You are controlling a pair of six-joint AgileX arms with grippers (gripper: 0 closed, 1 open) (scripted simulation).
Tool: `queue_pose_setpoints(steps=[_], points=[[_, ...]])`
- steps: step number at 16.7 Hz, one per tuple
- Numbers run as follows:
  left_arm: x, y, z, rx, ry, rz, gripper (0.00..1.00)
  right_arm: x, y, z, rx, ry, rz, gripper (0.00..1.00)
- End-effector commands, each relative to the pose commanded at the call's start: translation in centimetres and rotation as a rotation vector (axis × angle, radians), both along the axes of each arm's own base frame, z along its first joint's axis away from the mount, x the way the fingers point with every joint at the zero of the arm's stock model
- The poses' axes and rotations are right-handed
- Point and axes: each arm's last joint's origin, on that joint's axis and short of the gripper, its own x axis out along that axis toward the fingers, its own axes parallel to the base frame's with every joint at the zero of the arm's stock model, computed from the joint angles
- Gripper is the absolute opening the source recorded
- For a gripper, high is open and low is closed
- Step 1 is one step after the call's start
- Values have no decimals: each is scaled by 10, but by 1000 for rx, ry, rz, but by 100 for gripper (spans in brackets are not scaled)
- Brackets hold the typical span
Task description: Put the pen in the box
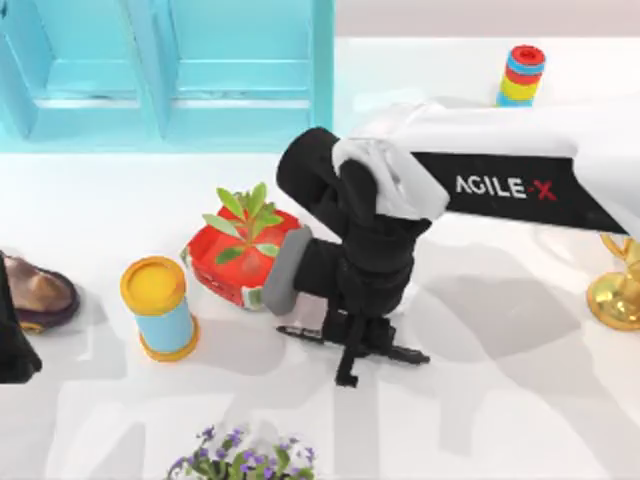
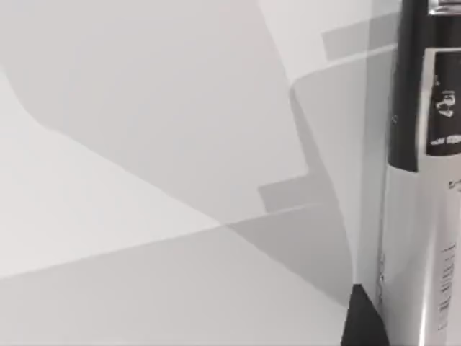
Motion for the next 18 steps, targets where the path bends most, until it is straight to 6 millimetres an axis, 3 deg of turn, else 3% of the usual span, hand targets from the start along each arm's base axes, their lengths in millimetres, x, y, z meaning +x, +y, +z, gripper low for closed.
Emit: queue_pose_setpoints(steps=[7, 8, 11, 18], points=[[0, 0, 0, 0, 0, 0, 100, 0, 0, 0, 0, 0, 0, 0], [0, 0, 0, 0, 0, 0, 100, 10, -4, 31, 13, -105, 7, 0], [0, 0, 0, 0, 0, 0, 100, 12, -1, 43, 17, -105, 9, 0], [0, 0, 0, 0, 0, 0, 100, 11, -3, 123, 7, -97, 7, 0]])
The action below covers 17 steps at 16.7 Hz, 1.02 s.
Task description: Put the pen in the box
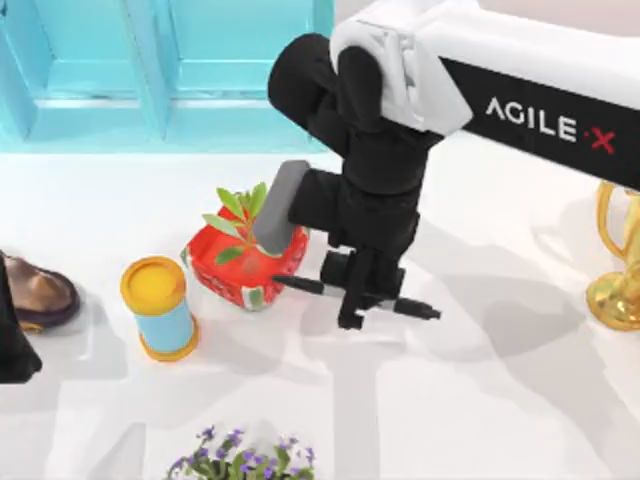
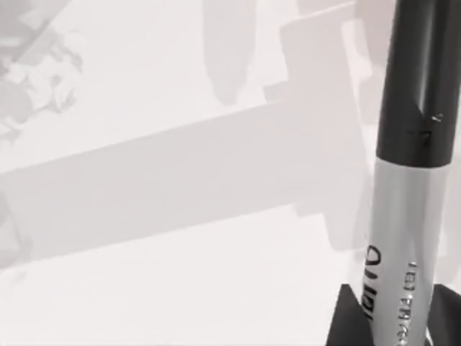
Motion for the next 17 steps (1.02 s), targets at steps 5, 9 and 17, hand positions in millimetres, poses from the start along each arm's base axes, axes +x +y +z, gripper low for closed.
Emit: queue_pose_setpoints(steps=[5, 9, 17], points=[[0, 0, 0, 0, 0, 0, 100, -1, 0, 6, 4, -5, 1, 0], [0, 0, 0, 0, 0, 0, 100, 7, -14, 28, 27, -46, -99, 0], [0, 0, 0, 0, 0, 0, 100, 48, -154, 129, 126, -226, -1032, 0]])
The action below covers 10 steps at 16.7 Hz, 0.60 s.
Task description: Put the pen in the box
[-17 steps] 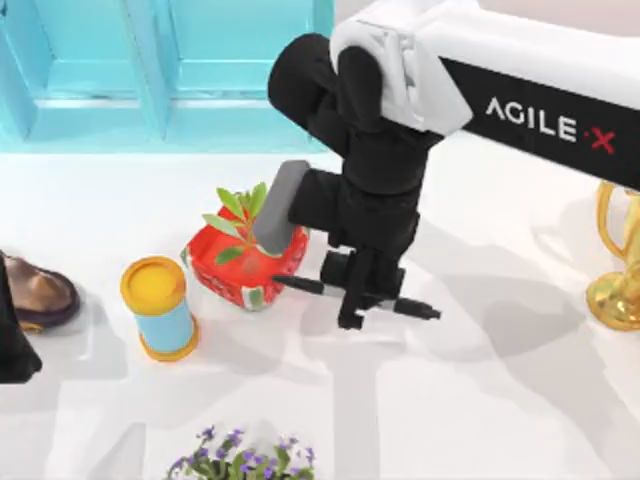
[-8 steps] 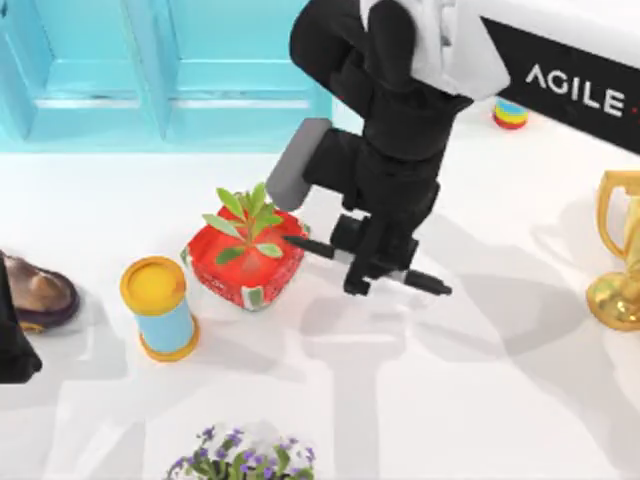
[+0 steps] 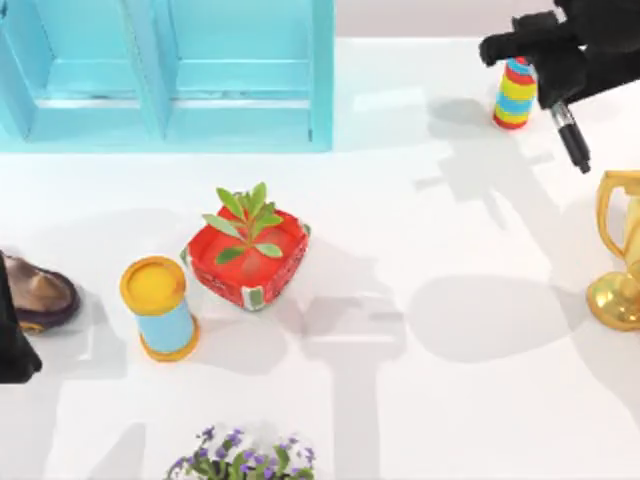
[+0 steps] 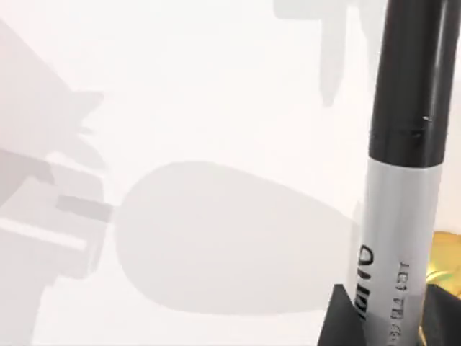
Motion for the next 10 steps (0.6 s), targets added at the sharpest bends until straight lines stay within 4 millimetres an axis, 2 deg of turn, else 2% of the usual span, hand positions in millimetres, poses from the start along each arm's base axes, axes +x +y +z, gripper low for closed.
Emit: queue_pose_setpoints(steps=[2, 5, 8, 10], points=[[0, 0, 0, 0, 0, 0, 100, 6, -47, 12, 29, -14, -311, 0], [0, 0, 0, 0, 0, 0, 100, 10, -120, 16, 59, -17, -763, 0], [0, 0, 0, 0, 0, 0, 100, 10, -190, 6, 71, 4, -1156, 0], [0, 0, 0, 0, 0, 0, 100, 7, -232, -11, 69, 47, -1379, 0]])
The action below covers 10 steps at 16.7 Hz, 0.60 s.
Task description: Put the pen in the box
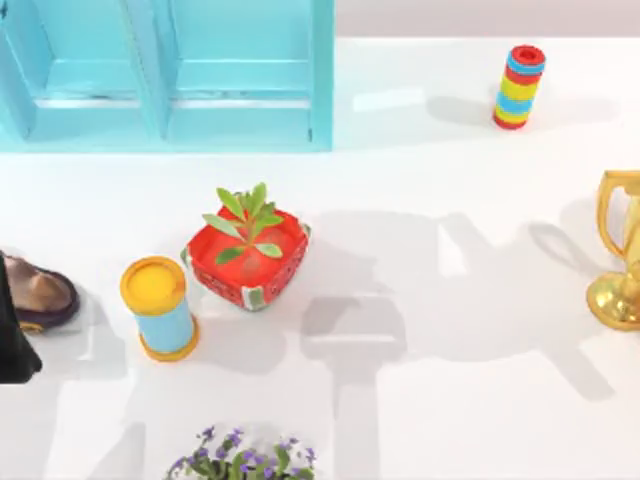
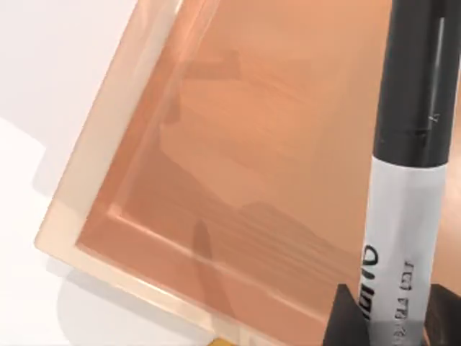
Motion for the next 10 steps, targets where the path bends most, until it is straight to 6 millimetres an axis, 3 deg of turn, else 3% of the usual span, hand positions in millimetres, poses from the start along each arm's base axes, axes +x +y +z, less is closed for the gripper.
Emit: queue_pose_setpoints(steps=[3, 5, 7, 10], points=[[0, 0, 0, 0, 0, 0, 100, -6, -50, -37, 51, 96, -264, 0], [0, 0, 0, 0, 0, 0, 100, -11, -72, -61, 85, 161, -383, 0], [0, 0, 0, 0, 0, 0, 100, -14, -85, -77, 108, 207, -447, 0], [0, 0, 0, 0, 0, 0, 100, -15, -87, -81, 113, 218, -460, 0]])
